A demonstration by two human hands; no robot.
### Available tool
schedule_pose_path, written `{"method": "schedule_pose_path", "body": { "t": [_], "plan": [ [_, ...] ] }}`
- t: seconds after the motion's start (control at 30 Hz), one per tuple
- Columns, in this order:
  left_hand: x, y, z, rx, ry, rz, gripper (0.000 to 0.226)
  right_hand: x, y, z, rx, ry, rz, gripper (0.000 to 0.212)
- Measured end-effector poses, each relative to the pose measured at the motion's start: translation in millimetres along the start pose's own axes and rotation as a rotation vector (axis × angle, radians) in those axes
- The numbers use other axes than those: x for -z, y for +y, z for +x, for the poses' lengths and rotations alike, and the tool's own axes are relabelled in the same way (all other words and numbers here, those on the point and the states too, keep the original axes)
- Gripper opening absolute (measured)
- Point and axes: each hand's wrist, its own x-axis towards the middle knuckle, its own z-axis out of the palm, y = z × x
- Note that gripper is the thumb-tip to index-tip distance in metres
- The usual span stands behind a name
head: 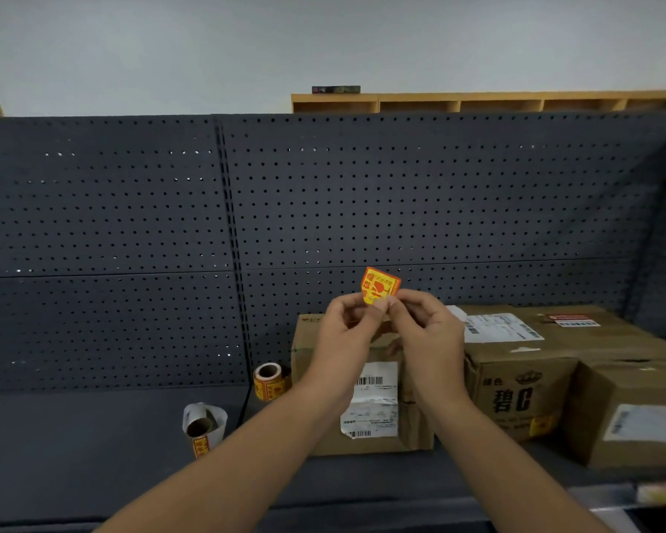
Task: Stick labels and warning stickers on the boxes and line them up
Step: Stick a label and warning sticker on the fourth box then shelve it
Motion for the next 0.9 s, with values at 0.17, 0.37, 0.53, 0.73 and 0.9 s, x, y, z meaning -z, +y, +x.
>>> {"method": "schedule_pose_path", "body": {
  "t": [0.17, 0.37, 0.53, 0.73, 0.9],
  "plan": [
    [-9, -4, 5, 0.053, 0.047, -0.080, 0.029, 6, -4, -2, -0.014, 0.003, 0.042, 0.009],
    [-17, -9, 10, 0.013, 0.071, -0.037, 0.028, 26, 1, -3, -0.019, 0.037, -0.054, 0.012],
    [-17, -9, 23, -0.035, 0.048, 0.100, 0.015, 55, 4, 18, -0.140, 0.085, -0.156, 0.042],
    [-20, -8, 40, 0.103, -0.090, 0.312, 0.009, 73, -7, 54, -0.268, -0.196, -0.233, 0.019],
    [-21, -8, 49, 0.119, -0.157, 0.347, 0.014, 83, -7, 61, -0.343, -0.214, -0.125, 0.014]
  ]
}}
